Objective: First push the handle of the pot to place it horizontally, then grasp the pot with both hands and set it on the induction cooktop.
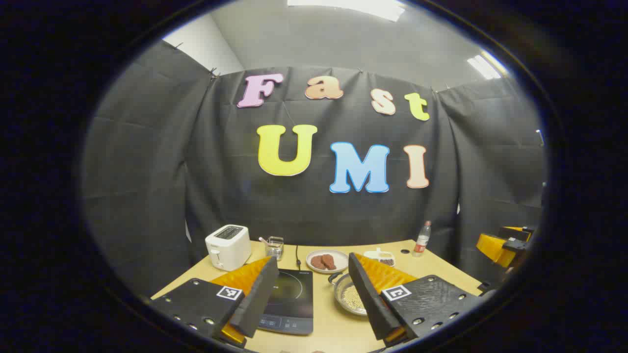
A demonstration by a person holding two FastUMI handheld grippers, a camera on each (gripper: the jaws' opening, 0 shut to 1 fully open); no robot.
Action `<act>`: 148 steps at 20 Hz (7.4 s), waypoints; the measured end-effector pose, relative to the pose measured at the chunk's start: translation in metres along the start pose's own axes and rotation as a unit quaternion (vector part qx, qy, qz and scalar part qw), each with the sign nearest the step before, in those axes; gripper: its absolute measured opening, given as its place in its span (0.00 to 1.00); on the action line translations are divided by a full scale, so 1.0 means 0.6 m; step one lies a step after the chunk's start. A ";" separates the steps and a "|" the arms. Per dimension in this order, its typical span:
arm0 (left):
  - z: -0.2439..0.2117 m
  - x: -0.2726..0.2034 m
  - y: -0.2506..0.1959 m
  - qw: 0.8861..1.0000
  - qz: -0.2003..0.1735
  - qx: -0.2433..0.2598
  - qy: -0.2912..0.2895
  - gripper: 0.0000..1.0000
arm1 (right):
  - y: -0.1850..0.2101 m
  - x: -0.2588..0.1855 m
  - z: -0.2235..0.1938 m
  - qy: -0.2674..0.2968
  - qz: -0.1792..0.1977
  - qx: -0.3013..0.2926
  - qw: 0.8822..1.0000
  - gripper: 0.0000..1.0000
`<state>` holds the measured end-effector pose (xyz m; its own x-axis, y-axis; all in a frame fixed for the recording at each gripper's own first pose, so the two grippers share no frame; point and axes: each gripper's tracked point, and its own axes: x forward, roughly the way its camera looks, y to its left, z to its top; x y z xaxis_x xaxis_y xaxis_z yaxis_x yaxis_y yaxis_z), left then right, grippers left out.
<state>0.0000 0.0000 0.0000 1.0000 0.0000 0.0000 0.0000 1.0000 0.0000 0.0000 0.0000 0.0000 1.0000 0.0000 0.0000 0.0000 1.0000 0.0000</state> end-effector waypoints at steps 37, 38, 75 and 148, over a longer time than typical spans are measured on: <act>-0.073 -0.003 0.038 1.000 0.000 -0.016 0.019 0.88 | 0.072 0.014 -0.084 0.187 0.119 -0.045 0.974 0.76; -0.077 -0.007 0.039 1.000 0.002 -0.018 0.024 0.85 | 0.068 0.021 -0.088 0.194 0.118 -0.049 0.973 0.55; -0.153 -0.014 0.007 0.979 0.169 -0.004 0.111 0.87 | 0.094 0.156 -0.478 0.495 0.303 -0.141 0.802 0.02; -0.340 0.305 -0.121 0.955 -0.028 -0.096 0.278 0.88 | -0.081 0.405 -0.361 0.382 0.154 0.085 0.907 0.98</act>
<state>0.1832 -0.0725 -0.2040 0.8434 -0.1073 -0.5265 0.0009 0.9801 -0.1983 0.2429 -0.0488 -0.2165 0.6602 0.3445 -0.6674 -0.2142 0.9380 0.2724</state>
